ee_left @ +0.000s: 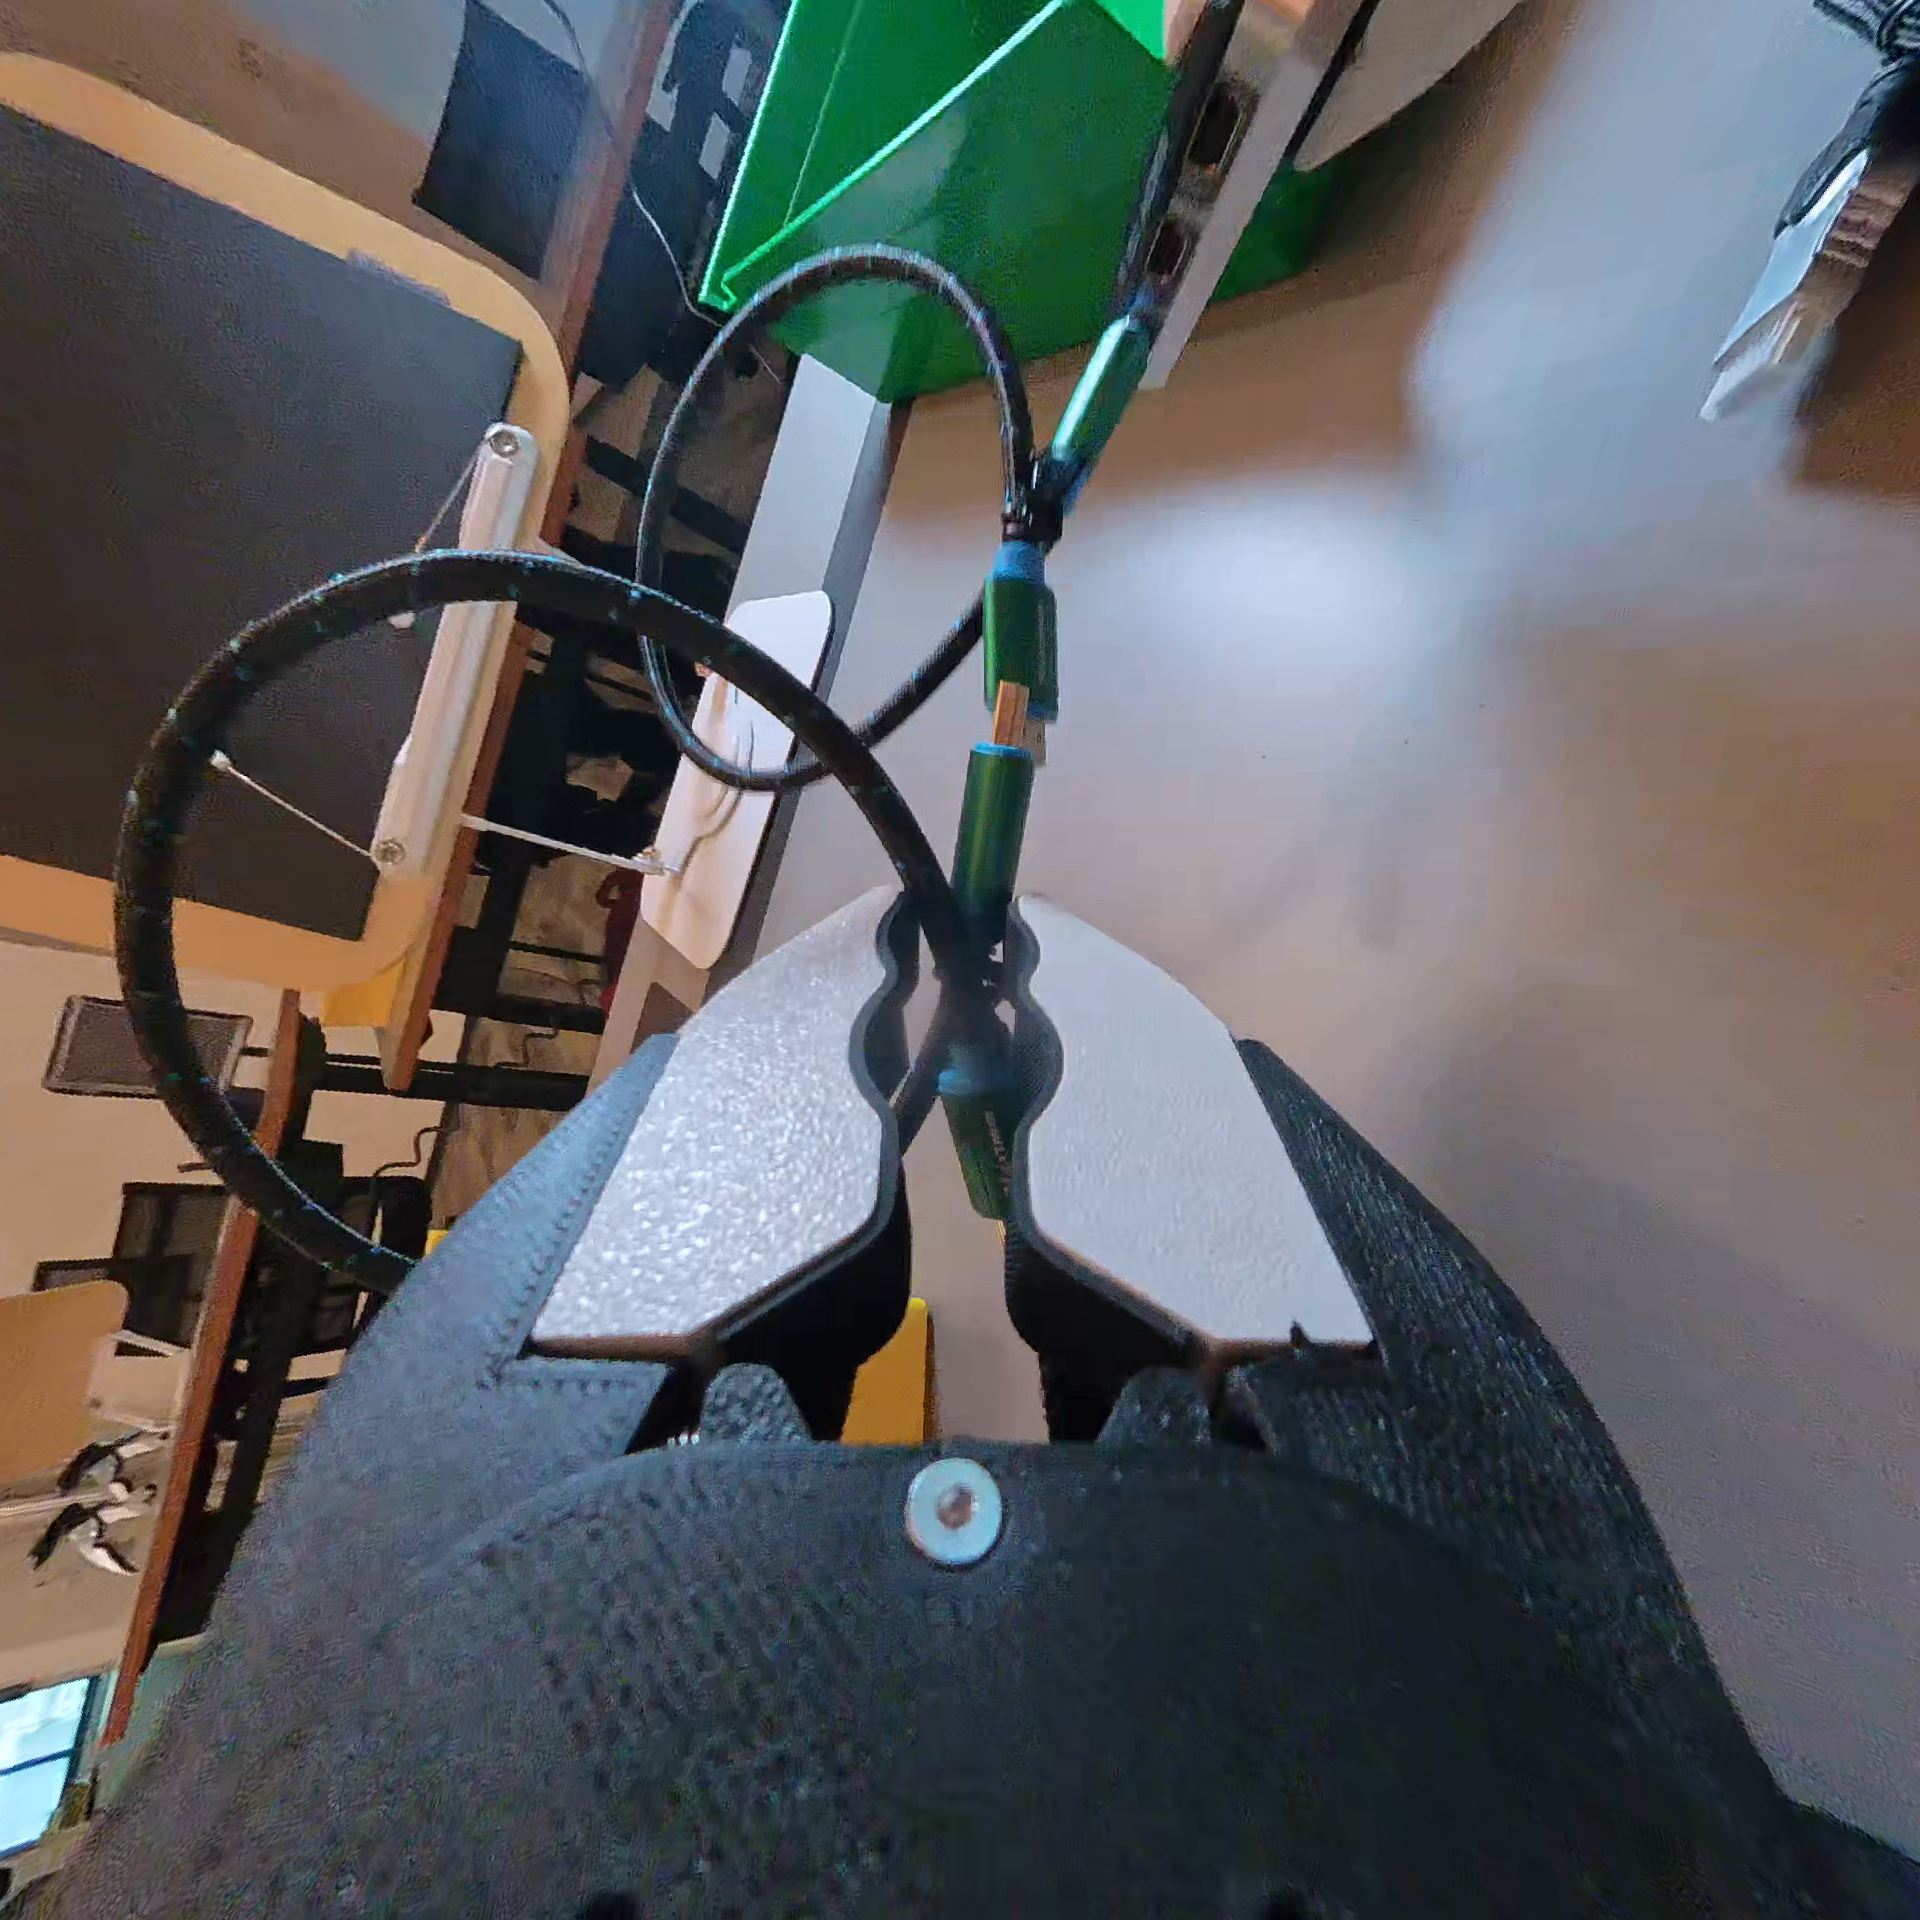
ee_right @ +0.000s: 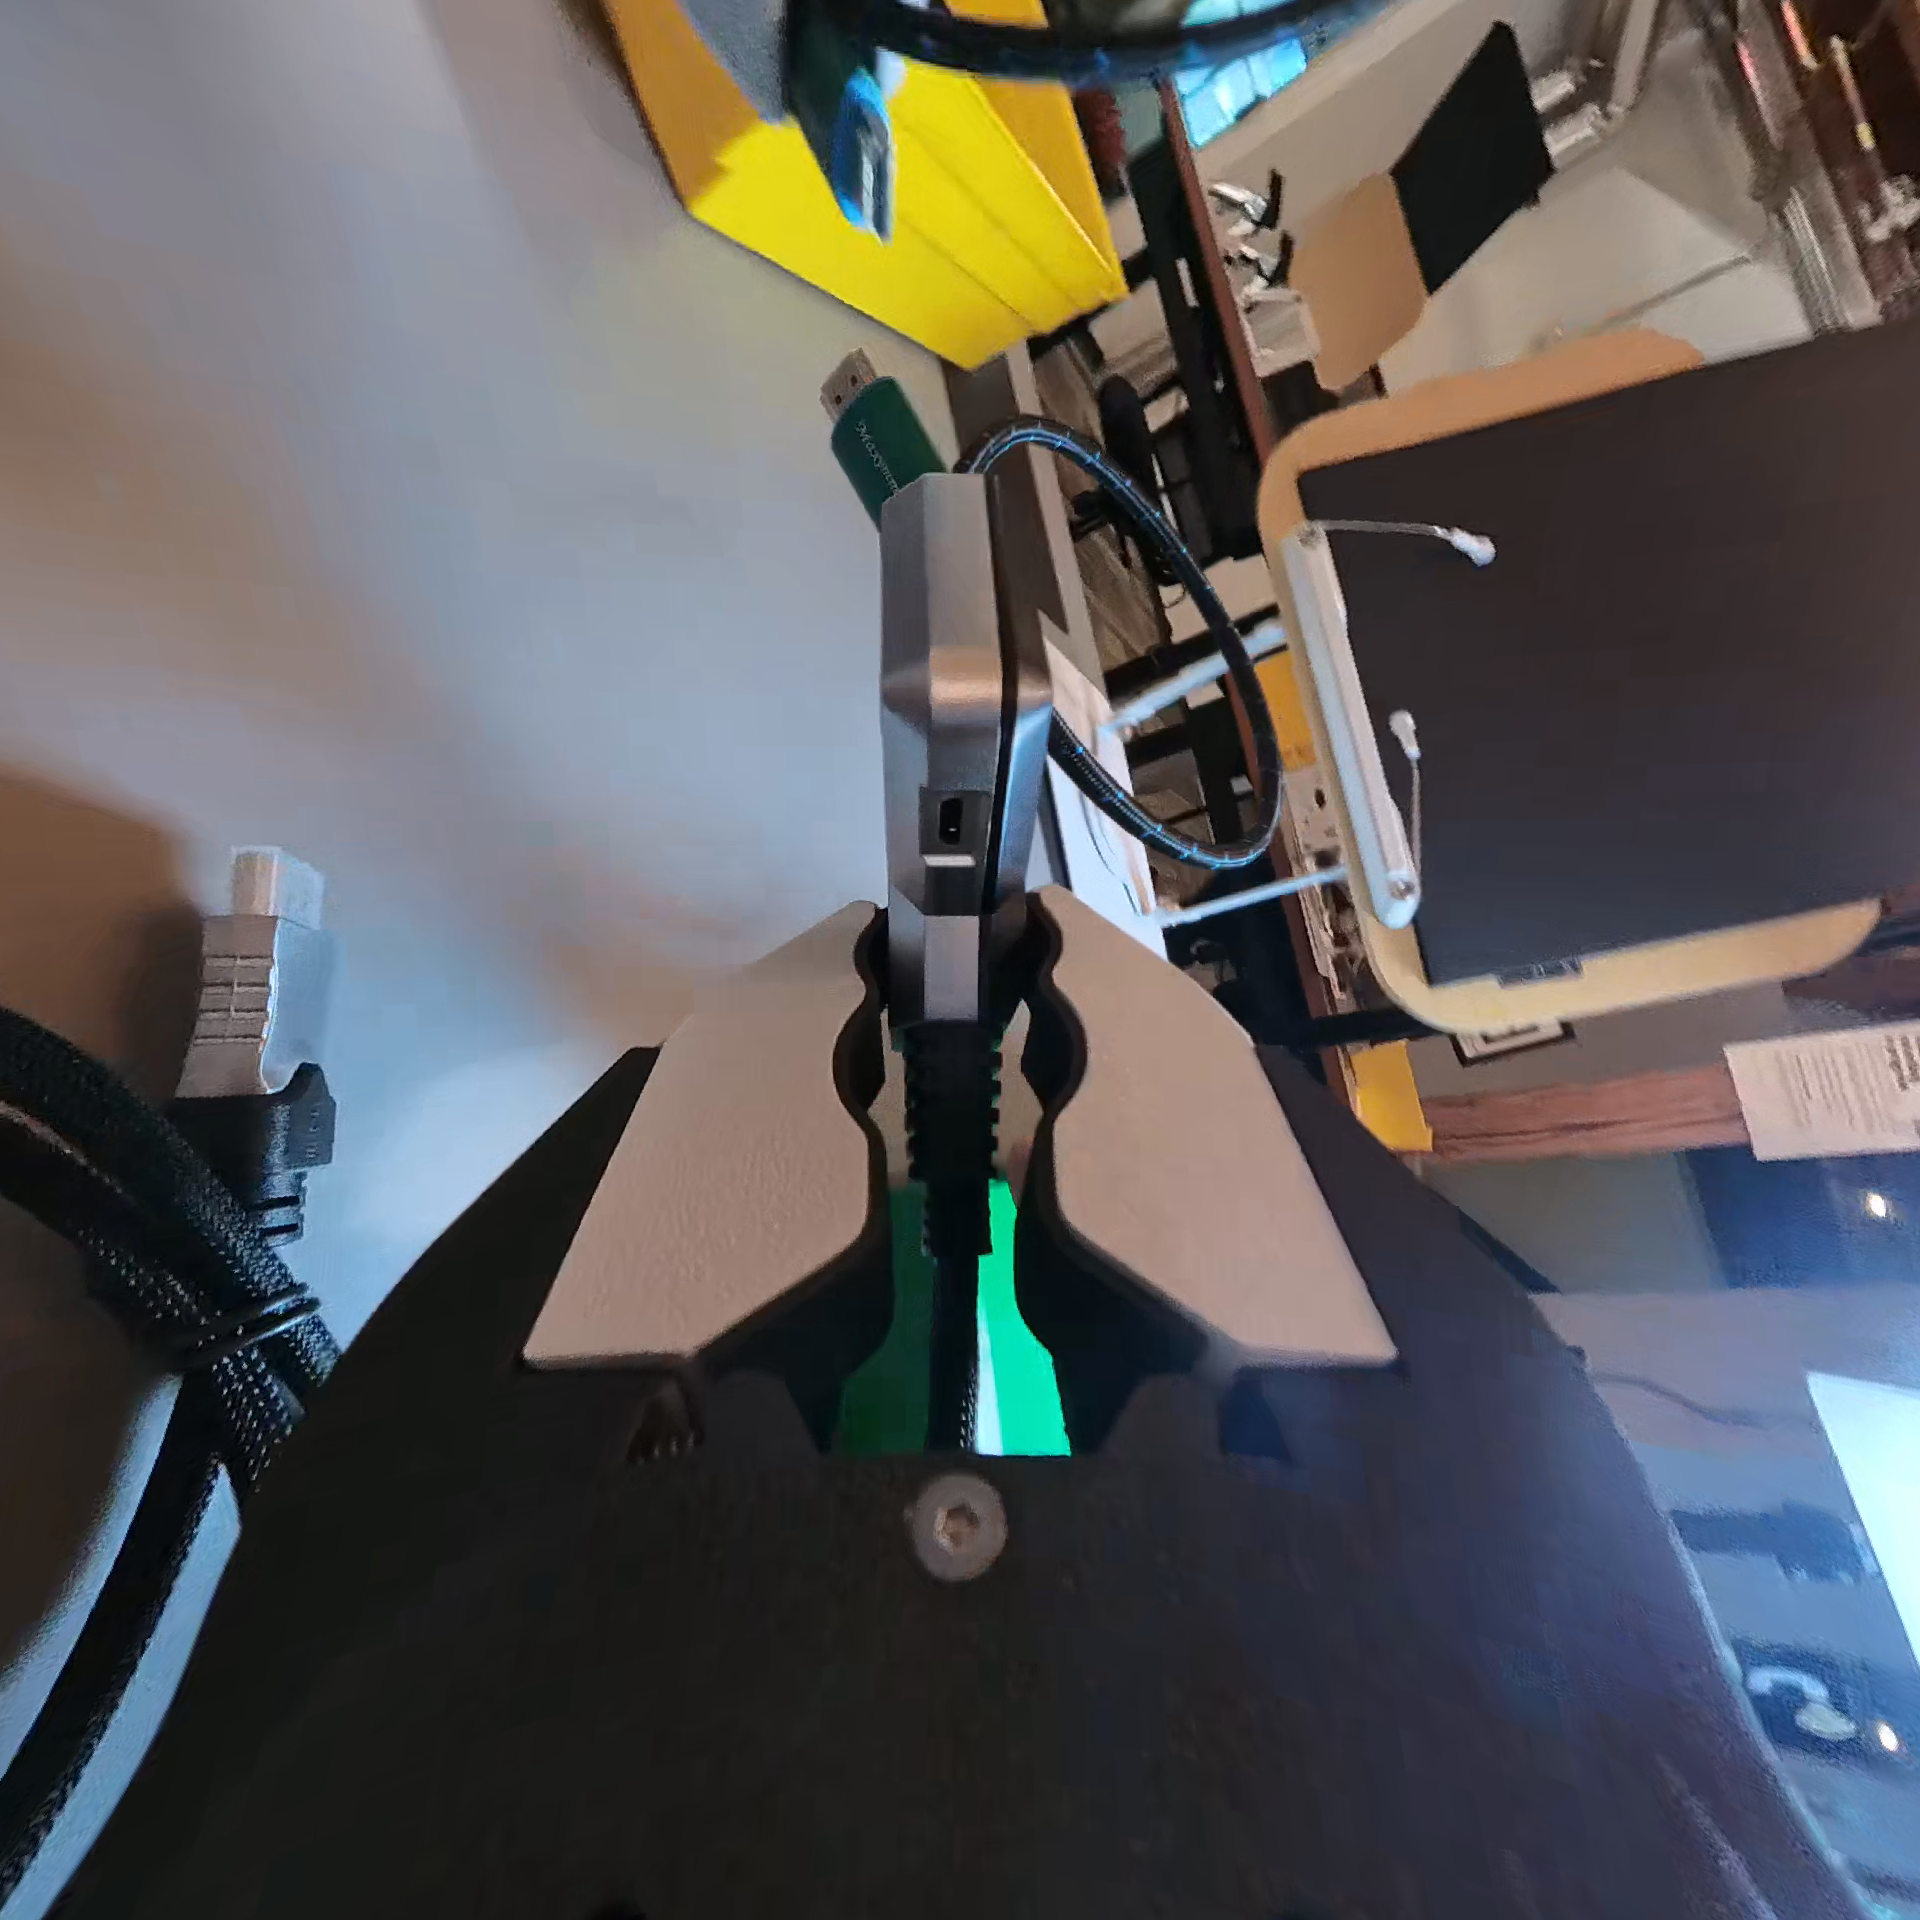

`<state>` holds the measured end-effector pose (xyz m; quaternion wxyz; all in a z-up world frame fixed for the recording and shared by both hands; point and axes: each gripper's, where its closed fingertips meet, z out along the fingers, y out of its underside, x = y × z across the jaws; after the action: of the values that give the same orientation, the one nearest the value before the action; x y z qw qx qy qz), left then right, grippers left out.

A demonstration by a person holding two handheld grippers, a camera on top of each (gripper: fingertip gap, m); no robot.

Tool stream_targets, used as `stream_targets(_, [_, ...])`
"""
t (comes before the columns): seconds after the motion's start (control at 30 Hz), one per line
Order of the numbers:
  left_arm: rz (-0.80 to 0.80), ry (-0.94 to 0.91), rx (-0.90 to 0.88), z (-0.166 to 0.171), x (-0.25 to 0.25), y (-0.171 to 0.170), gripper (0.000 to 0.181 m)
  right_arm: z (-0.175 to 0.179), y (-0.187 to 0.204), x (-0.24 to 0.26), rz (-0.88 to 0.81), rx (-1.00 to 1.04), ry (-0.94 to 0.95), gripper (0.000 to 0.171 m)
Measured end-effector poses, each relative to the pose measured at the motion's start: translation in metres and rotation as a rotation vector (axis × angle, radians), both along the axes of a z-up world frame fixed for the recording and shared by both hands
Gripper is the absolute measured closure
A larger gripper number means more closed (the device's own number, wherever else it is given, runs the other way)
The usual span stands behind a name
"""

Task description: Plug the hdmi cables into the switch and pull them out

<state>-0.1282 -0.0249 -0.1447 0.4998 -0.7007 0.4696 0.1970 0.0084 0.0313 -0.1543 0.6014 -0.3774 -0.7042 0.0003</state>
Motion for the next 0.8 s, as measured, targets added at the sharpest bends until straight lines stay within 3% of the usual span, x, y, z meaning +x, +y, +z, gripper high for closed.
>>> stream_targets(0.23, [-0.124, 0.107, 0.003, -0.009, 0.04, -0.018, 0.165, -0.004, -0.043, -0.036, 0.139, 0.105, -0.035, 0.148])
stream_targets(0.57, [-0.176, 0.058, 0.005, -0.006, 0.048, -0.028, 0.166, -0.006, -0.044, -0.033, 0.137, 0.047, -0.014, 0.148])
stream_targets(0.8, [-0.117, 0.083, 0.0, -0.006, 0.049, -0.027, 0.166, -0.01, -0.039, -0.031, 0.067, 0.079, -0.07, 0.148])
